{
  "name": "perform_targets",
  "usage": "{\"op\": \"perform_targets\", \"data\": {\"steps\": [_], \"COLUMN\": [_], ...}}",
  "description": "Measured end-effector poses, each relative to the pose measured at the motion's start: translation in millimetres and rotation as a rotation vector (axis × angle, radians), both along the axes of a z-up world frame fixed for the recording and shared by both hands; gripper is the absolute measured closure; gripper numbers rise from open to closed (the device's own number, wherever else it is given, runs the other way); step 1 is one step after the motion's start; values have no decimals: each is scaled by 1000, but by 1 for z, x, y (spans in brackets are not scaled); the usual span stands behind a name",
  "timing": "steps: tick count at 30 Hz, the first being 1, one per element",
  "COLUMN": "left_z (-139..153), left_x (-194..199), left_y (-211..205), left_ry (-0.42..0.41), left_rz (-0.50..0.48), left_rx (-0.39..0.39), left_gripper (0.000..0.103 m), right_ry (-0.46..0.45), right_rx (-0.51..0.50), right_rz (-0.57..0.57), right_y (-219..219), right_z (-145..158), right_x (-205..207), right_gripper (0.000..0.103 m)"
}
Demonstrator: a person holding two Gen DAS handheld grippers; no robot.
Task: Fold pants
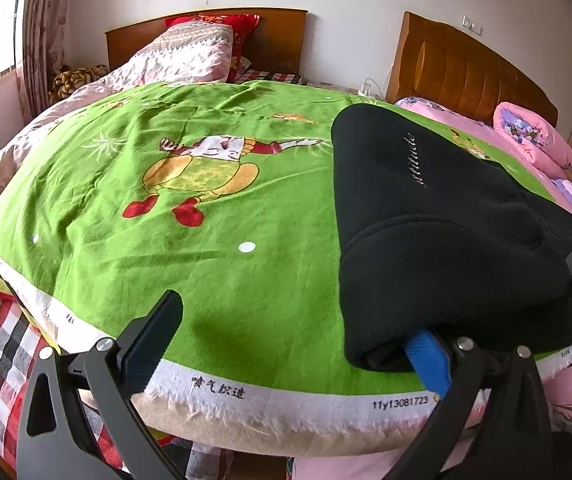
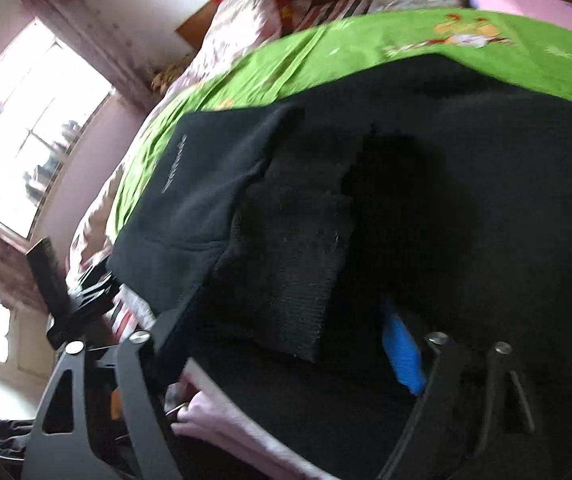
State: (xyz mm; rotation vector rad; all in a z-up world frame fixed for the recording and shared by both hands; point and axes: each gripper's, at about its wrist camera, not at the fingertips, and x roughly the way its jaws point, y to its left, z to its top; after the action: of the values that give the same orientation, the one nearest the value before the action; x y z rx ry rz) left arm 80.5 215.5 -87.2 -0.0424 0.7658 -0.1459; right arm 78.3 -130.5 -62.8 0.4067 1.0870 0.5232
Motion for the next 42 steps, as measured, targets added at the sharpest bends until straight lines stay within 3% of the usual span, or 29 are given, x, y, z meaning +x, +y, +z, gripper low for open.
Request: {"op": "perform_targets", "data": {"steps": [2, 4, 6, 9, 12, 16, 20, 22, 24, 27, 31, 32, 34, 36, 38, 41, 42], "left_z": [-1, -1, -2, -1, 4, 18, 7, 1, 0, 0, -2, -1, 6, 20, 52, 99, 106], "left_x": [1, 1, 1, 1, 0, -7, -1, 3, 5, 4, 2, 1, -8, -22, -44, -53, -50], "left_y": [2, 2, 2, 1, -2, -11, -19, -11, -6, -8, -8, -8, -6, -7, -8, -23, -30], "left_ry": [4, 3, 4, 6, 1, -35, -5, 22, 44, 34, 58, 68, 98, 103, 24, -102, -122], "left_rz": [-1, -3, -3, -1, 7, -21, -36, -29, -29, -25, -48, -61, -108, -182, -259, -332, -350], "left_rx": [-15, -18, -24, -21, 13, 40, 78, 17, -17, 6, 1, 16, 60, 90, 76, -46, -82], "left_gripper": [1, 1, 1, 1, 1, 1, 1, 1, 1, 1, 1, 1, 2, 2, 2, 2, 2], "right_ry": [16, 26, 17, -67, -206, -318, -177, -144, -157, -181, -138, -146, -158, -221, -314, -433, -462], "right_rx": [55, 110, 168, 180, 144, 99, 81, 113, 121, 100, 104, 89, 30, -24, -54, -73, -82], "right_rz": [-11, -49, -84, -99, -141, -222, -219, -223, -223, -209, -225, -223, -228, -253, -262, -238, -221], "right_y": [-9, -24, -34, -33, -33, -44, -51, -52, -50, -52, -53, -53, -52, -54, -55, -43, -36], "right_z": [-4, -8, -15, -11, 16, 44, -1, -18, -13, -3, -21, -18, -8, 10, 30, 52, 55], "right_x": [4, 2, 4, -6, -25, -54, -50, -51, -52, -51, -48, -49, -53, -61, -69, -74, -74], "right_gripper": [32, 54, 67, 83, 86, 86, 86, 86, 86, 86, 85, 82, 51, 34, 34, 35, 40]}}
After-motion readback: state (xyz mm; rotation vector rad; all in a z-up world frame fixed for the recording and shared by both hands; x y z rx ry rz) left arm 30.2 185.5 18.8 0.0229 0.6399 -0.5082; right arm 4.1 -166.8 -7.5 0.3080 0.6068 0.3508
